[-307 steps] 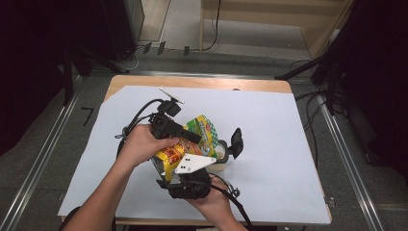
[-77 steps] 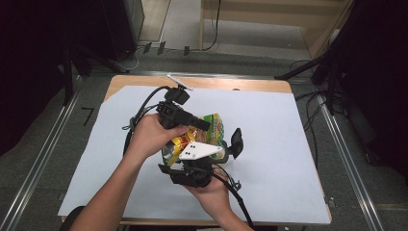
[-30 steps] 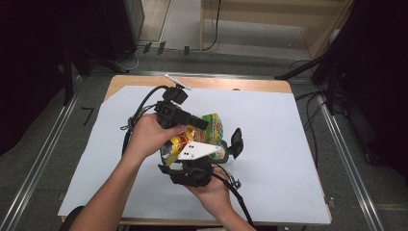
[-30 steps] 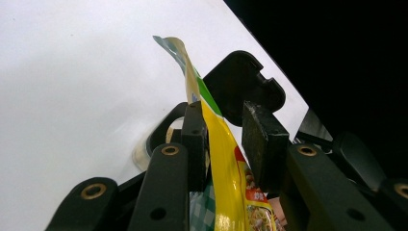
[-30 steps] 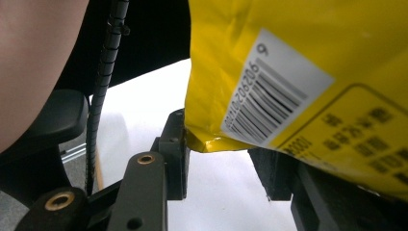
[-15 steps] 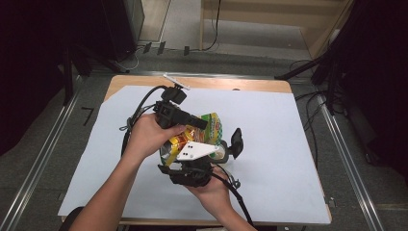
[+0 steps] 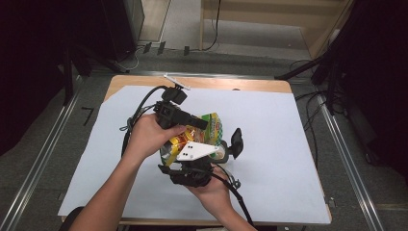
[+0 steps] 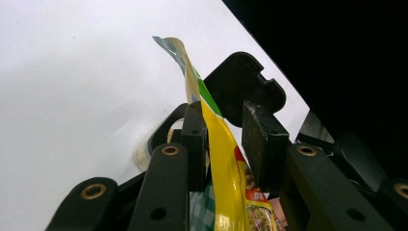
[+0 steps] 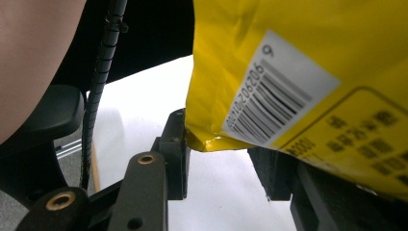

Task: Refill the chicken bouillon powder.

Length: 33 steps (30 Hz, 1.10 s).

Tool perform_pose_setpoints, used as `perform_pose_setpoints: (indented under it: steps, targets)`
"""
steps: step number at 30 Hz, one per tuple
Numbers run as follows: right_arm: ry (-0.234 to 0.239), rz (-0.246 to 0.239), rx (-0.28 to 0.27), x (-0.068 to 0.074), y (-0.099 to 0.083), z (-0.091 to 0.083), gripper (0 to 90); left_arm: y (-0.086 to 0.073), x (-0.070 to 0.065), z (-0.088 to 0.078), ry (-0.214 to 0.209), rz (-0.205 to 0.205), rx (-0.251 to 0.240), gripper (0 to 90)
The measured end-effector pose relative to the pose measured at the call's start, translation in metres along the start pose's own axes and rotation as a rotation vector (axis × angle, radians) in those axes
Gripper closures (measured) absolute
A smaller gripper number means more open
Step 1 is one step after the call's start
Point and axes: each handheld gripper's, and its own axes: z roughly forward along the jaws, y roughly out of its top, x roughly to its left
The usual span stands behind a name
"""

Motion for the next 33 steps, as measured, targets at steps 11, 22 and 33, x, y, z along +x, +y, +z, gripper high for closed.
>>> perform_pose_setpoints:
  steps: [11, 22, 33]
  targets:
    - [0.001, 0.002, 0.000, 0.0012, 0.0001, -0.0002, 62.1, 0.0003, 0.0002, 0.0006, -0.002, 0.000, 0.006, 72.0]
    - [-0.005, -0.004, 0.001, 0.0004, -0.0001, -0.0004, 62.2, 0.0004, -0.0008, 0.0009, -0.003, 0.005, 0.001, 71.9]
    - [-0.007, -0.006, 0.004, 0.0009, 0.0006, -0.0010, 62.1, 0.0004, -0.0008, 0.0006, -0.004, 0.005, 0.001, 71.8]
